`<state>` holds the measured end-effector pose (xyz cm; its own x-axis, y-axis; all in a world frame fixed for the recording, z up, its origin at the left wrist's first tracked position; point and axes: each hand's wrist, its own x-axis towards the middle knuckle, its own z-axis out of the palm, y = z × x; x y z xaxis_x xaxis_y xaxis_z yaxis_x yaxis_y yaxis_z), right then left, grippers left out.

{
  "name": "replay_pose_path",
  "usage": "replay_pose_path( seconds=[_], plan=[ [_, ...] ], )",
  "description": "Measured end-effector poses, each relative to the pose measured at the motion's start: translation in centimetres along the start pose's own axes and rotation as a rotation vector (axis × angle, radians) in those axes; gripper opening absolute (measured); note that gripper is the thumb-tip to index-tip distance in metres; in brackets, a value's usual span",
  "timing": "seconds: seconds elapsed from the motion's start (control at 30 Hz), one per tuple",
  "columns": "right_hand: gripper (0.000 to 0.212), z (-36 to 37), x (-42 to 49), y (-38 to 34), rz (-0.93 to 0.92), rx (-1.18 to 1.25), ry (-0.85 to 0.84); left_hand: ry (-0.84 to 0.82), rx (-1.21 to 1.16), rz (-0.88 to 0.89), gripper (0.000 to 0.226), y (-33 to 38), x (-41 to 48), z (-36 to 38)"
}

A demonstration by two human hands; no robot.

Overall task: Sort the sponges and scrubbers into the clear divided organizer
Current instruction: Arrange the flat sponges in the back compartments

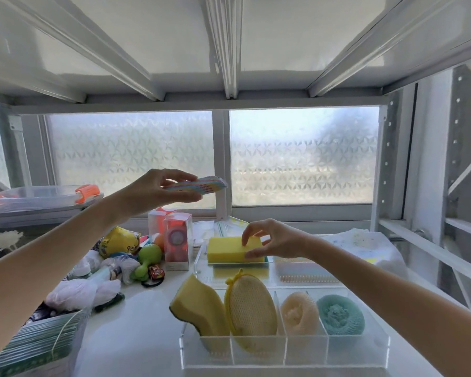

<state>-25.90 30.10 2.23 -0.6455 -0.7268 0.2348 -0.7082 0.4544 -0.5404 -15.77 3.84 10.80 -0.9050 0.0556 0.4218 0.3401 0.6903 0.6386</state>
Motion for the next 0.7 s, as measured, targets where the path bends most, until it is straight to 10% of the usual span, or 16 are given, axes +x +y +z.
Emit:
replay_pose_path(
  seconds=[0.7],
  plan=[
    [0.033,-0.7,-0.4,-0.4,0.114,0.088,-0.106,-0.005,0.023,-0.002,0.079,-0.3,-1.4,-0.2]
  ],
)
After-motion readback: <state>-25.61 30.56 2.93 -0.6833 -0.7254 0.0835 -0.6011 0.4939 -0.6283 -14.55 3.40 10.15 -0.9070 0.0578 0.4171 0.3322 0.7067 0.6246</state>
